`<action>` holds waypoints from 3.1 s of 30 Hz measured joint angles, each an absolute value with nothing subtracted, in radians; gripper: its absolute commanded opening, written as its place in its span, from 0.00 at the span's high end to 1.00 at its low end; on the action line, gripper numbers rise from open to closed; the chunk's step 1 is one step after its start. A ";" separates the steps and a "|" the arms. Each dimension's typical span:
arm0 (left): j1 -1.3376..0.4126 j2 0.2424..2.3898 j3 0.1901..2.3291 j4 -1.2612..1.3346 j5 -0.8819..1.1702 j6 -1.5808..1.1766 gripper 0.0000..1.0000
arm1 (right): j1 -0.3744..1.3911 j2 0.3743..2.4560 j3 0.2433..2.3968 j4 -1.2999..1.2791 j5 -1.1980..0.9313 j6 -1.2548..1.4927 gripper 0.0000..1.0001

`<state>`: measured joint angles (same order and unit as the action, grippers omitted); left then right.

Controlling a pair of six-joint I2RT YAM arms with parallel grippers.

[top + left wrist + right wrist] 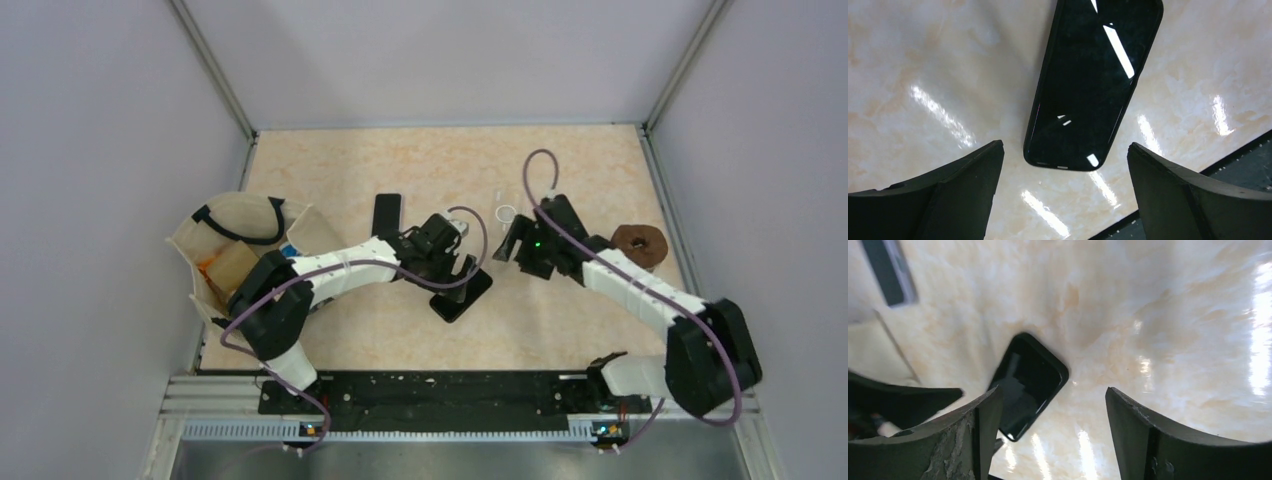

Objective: Put the phone into the phone case

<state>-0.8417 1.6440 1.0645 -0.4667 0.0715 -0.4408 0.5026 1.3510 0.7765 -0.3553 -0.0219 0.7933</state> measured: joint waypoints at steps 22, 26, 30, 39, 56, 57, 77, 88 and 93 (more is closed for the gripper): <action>-0.916 1.875 1.251 -0.474 0.027 -0.132 0.01 | 0.272 1.034 0.758 -0.429 -0.160 0.785 0.19; -0.916 1.875 1.251 -0.469 0.033 -0.129 0.01 | 0.272 1.034 0.758 -0.434 -0.160 0.784 0.18; -0.919 1.875 1.248 -0.448 0.056 -0.132 0.01 | 0.271 1.034 0.757 -0.435 -0.162 0.781 0.18; -0.925 1.890 1.240 -0.414 0.040 -0.135 0.01 | 0.270 1.034 0.746 -0.435 -0.170 0.778 0.18; -0.988 1.905 1.241 -0.392 -0.168 -0.203 0.71 | 0.266 1.034 0.734 -0.439 -0.124 0.773 0.23; -0.985 1.906 1.241 -0.387 -0.179 -0.210 0.71 | 0.266 1.034 0.735 -0.439 -0.118 0.769 0.23; -0.642 2.174 1.653 -0.499 -0.314 -0.381 0.69 | 0.266 1.271 0.769 -0.434 -0.028 0.724 0.25; -0.618 2.235 1.756 -0.551 -0.348 -0.429 0.19 | 0.266 1.481 0.904 -0.413 0.040 0.708 0.34; -0.612 2.234 1.756 -0.527 -0.329 -0.416 0.03 | 0.266 1.611 1.008 -0.387 0.055 0.682 0.38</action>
